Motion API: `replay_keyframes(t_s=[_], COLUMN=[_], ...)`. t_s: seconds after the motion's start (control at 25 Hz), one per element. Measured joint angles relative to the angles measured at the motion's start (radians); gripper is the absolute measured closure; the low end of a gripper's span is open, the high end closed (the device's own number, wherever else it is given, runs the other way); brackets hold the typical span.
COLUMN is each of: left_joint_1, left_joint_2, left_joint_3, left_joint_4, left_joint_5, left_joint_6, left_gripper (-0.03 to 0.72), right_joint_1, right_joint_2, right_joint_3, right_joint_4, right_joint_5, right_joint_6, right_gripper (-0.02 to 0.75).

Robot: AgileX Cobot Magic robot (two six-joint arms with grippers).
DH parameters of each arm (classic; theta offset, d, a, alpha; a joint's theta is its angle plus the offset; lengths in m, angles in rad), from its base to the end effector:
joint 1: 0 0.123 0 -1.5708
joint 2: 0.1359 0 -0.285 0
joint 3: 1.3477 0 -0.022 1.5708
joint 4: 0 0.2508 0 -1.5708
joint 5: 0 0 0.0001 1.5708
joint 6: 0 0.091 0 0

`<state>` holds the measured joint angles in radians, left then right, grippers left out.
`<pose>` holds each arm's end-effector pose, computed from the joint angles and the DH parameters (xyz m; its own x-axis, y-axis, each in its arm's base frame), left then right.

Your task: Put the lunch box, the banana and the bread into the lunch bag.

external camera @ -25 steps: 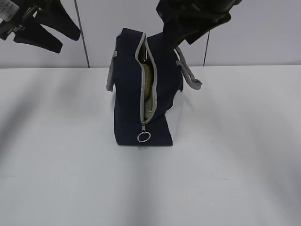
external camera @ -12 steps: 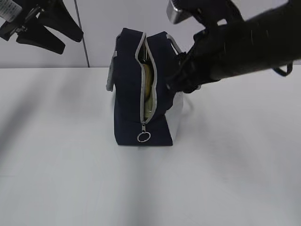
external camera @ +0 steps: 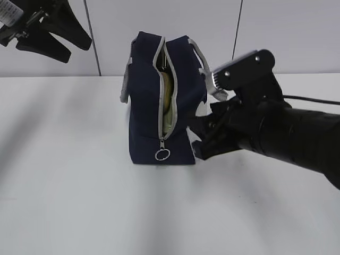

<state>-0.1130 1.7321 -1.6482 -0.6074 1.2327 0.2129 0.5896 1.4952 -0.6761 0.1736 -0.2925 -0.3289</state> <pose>0.3567 -0.0898 0.3479 -0.9162 0.0924 -0.3898 0.2947 0.8146 -0.4996 0.2523 0.1633 0.2171 -0.2682 -0.3739 -0.8879 -0.5688 0.8053 -0.1673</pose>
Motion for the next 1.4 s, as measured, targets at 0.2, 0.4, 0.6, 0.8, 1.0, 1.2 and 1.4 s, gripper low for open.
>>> replay_keyframes(t_s=[0.2,0.4,0.6,0.8,1.0,1.2,1.4], left_joint_1=[0.000,0.000,0.000,0.000,0.000,0.000,0.000], left_joint_2=[0.000,0.000,0.000,0.000,0.000,0.000,0.000], left_joint_3=[0.000,0.000,0.000,0.000,0.000,0.000,0.000], left_joint_4=[0.011,0.013,0.013,0.013,0.013,0.013,0.013], left_joint_5=[-0.006,-0.008,-0.009,-0.012,-0.014,-0.014,-0.014], left_joint_6=[0.000,0.000,0.000,0.000,0.000,0.000,0.000], left_gripper=[0.274,0.274,0.274,0.274,0.274,0.274,0.274], right_joint_1=[0.000,0.000,0.000,0.000,-0.006,-0.073,-0.182], right_joint_2=[0.021,0.078,0.155,0.208,0.233,0.283,0.339], right_joint_3=[0.065,0.115,0.123,0.123,0.123,0.123,0.103], right_joint_4=[0.001,-0.016,-0.054,-0.089,-0.298,-0.507,-0.746], right_joint_5=[-0.049,-0.147,-0.239,-0.293,-0.306,-0.385,-0.478], right_joint_6=[0.033,0.078,0.098,0.139,0.295,0.428,0.559], right_gripper=[0.333,0.333,0.333,0.333,0.333,0.333,0.333])
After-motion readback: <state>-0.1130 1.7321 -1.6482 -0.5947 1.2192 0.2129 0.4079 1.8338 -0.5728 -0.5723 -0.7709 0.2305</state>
